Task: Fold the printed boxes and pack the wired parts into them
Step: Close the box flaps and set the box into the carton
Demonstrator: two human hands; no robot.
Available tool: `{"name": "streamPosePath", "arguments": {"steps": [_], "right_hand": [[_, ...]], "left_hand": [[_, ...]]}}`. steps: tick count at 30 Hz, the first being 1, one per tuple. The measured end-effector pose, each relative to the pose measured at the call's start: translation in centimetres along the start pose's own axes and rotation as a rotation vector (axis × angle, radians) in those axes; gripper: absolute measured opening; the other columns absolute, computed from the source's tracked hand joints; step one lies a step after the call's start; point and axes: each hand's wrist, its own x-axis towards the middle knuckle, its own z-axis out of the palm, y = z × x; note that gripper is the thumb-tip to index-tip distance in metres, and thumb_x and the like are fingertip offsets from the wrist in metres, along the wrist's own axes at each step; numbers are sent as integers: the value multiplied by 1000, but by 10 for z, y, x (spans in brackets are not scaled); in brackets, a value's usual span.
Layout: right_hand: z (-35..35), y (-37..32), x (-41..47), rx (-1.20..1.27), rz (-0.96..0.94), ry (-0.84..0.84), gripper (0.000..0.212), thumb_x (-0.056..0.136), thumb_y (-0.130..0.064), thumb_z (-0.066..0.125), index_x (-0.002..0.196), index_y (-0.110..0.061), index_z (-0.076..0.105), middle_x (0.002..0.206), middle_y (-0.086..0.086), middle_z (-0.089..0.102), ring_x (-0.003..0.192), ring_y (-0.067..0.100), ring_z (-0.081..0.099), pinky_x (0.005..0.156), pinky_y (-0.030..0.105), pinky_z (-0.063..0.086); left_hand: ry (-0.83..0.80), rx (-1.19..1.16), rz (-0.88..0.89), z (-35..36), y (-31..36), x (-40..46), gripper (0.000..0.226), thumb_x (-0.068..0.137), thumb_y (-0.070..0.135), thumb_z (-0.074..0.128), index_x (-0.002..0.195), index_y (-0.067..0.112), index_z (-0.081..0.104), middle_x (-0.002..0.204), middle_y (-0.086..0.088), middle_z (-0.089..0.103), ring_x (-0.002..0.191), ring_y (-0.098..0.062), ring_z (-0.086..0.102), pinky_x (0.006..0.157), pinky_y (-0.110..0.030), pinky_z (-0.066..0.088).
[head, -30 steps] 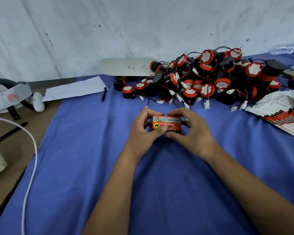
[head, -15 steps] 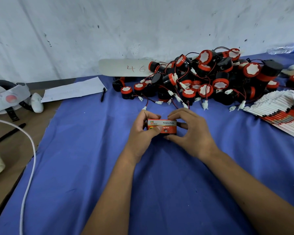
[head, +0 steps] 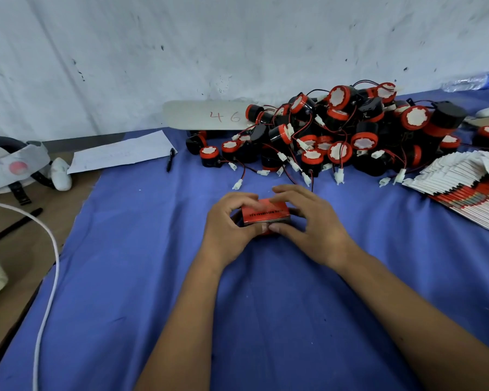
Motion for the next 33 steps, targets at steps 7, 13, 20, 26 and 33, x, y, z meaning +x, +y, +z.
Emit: {"name": "streamPosePath", "arguments": {"steps": [7,13,20,26,33], "right_hand": [[1,1,3,-62,35,-99,31,96,-13,69,127,-13,71,144,8,58,137,21,53,118,24,33],[-9,-20,4,-144,39,-133,27,97,-11,67,123,-5,73,132,20,65,123,33,60,108,37,42],[-111,-56,-27,-285,187,14,15,86,-19,78,97,-7,77,87,7,73,80,26,64,76,45,51],[-298,-104,-147,-533,464,427,53,81,-36,83,130,-23,68,111,-2,71,97,11,67,87,29,56],[-433,-176,-306,-912,1069,509,48,75,-56,79,119,-37,68,93,-22,65,84,-7,58,68,17,42]], "left_hand": [[12,-61,-104,2,1,-1,30,68,-2,92,87,16,78,114,-8,73,108,-17,70,98,-40,57],[22,-79,-150,3,10,-5,32,66,6,92,95,3,79,113,-5,76,106,-18,73,93,-35,60],[-175,-171,12,59,79,5,42,67,18,87,108,19,79,121,7,74,121,-9,67,95,-19,55],[-590,-479,312,219,235,-3,48,77,-11,82,107,26,76,129,6,69,121,-4,65,98,-21,53],[-971,-441,466,368,372,-96,44,84,11,84,124,16,67,119,0,72,113,-13,68,103,-33,54]]}}
